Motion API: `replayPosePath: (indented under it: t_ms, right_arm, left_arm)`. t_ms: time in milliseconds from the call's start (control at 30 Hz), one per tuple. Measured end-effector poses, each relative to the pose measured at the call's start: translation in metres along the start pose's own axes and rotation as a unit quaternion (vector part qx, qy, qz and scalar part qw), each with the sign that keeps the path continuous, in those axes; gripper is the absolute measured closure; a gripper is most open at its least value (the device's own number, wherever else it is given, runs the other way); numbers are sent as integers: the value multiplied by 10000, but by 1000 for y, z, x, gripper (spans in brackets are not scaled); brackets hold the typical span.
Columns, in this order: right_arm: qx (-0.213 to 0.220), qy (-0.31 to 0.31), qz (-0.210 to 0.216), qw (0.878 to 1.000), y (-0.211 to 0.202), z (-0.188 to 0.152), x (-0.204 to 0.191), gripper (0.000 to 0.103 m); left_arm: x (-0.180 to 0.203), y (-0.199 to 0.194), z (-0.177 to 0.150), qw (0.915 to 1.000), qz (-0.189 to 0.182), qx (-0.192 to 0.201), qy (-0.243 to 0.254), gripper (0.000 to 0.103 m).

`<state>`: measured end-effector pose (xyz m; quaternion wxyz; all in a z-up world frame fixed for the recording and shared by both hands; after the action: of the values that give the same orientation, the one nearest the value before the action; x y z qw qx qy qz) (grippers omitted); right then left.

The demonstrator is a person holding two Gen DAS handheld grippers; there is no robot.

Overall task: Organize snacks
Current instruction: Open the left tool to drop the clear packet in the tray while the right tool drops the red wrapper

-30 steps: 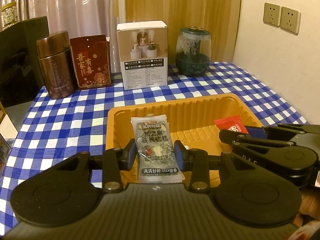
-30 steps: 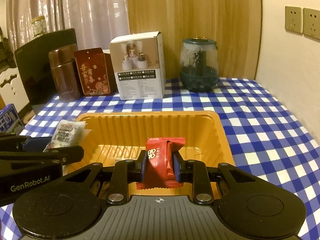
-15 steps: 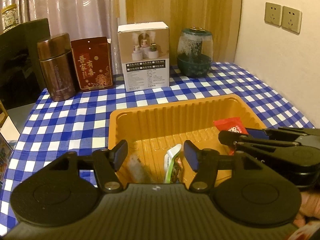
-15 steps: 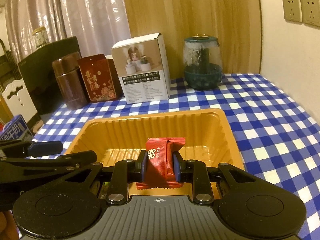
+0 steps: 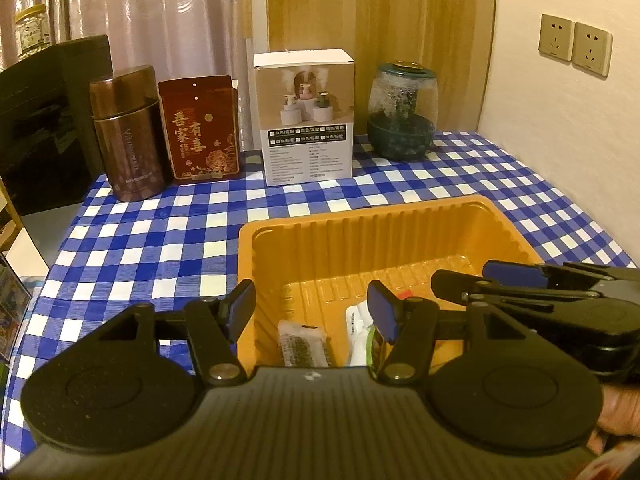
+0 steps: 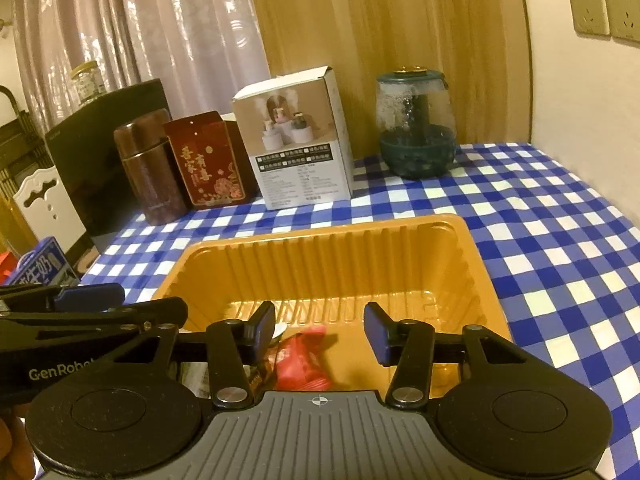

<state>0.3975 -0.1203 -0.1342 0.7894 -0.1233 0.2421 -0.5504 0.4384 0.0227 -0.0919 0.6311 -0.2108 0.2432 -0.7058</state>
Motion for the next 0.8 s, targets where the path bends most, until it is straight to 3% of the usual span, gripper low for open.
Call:
replayPosePath:
  t_ms: [233, 400, 800]
  right_arm:
    - [88, 54, 102, 9999, -2, 2, -3, 53]
    - [206, 61, 165, 9996, -9, 8, -6, 43]
    - [461, 158, 421, 9979, -35, 22, -22, 36]
  left_arm:
    - [-7, -3, 1, 10000, 45, 40, -22, 44]
    - [-14, -9, 3, 9999, 127, 99, -38, 44]
    - [-23, -43, 11, 9993, 280, 253, 31, 44]
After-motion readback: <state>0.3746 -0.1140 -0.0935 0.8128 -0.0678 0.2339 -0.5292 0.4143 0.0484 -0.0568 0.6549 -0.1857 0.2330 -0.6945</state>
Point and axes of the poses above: each gripper's, at about its wrist camera, not at the fingertips, and y roughly the way its jaws point, x to its right, z to its top, the point moved 10 cm from there along y, roughly the way its jaws point
